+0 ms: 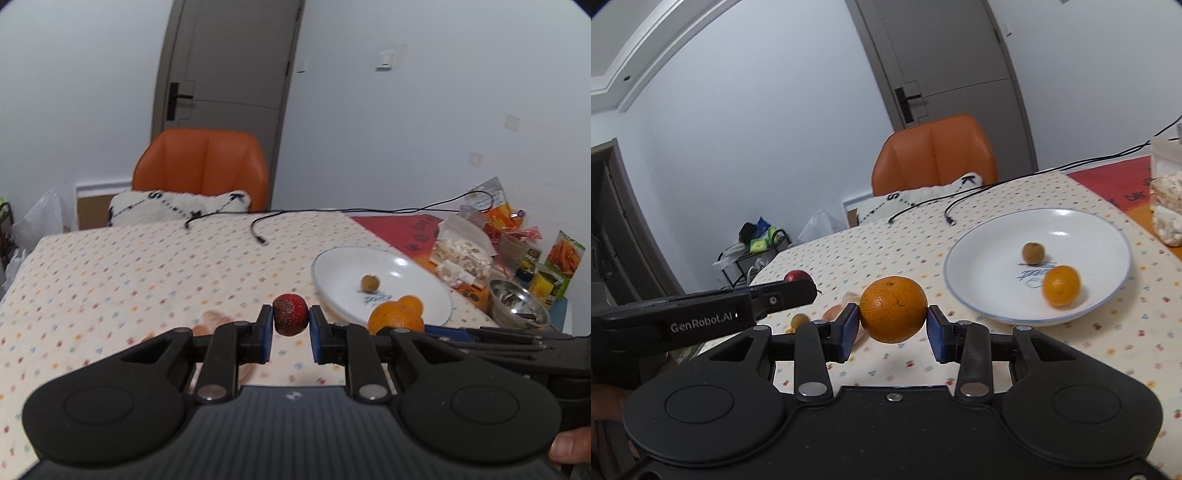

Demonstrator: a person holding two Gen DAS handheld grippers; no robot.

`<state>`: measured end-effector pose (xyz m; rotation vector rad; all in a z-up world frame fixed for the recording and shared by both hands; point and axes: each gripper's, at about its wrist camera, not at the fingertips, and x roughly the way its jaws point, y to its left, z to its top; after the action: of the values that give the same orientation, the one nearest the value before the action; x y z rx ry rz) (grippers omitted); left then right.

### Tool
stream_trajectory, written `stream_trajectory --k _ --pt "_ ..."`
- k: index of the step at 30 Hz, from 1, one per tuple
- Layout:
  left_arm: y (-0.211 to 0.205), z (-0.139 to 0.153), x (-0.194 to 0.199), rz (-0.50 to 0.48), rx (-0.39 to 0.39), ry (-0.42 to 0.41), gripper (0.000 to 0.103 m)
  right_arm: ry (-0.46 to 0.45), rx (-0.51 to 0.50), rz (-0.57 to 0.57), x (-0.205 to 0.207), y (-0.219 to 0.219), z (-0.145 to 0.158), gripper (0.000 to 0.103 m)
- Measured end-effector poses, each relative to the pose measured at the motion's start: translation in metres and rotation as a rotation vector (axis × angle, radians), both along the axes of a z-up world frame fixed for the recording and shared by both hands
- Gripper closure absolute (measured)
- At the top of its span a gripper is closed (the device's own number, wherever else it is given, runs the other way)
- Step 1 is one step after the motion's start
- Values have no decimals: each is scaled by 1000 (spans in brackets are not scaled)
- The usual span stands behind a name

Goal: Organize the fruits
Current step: 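Carry the orange and red fruit over the white plate with both grippers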

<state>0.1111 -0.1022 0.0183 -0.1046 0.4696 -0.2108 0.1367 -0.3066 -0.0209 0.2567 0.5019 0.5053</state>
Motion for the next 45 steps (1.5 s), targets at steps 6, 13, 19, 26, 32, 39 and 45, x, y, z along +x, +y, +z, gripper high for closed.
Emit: stream_trajectory --k 6,13,19,26,32,39,45 --pt "-20 4 11 -37 -11 -12 84 -12 11 -47 3 -19 3 65" --pt "-39 5 22 -63 -4 -18 84 -13 14 -88 7 -37 0 65" --pt "-49 2 34 -80 -3 -4 84 -5 16 -129 12 -52 -5 65" --pt "-61 -2 49 -91 8 7 84 -1 19 -168 19 -65 -9 65" --pt "-68 -3 64 -104 12 19 84 -4 8 -193 25 -71 -11 65" --pt "-82 -6 79 -123 18 29 84 -2 6 -223 31 -80 -12 65" --pt "-96 -13 89 -133 13 57 84 4 -10 -256 38 -87 -17 65"
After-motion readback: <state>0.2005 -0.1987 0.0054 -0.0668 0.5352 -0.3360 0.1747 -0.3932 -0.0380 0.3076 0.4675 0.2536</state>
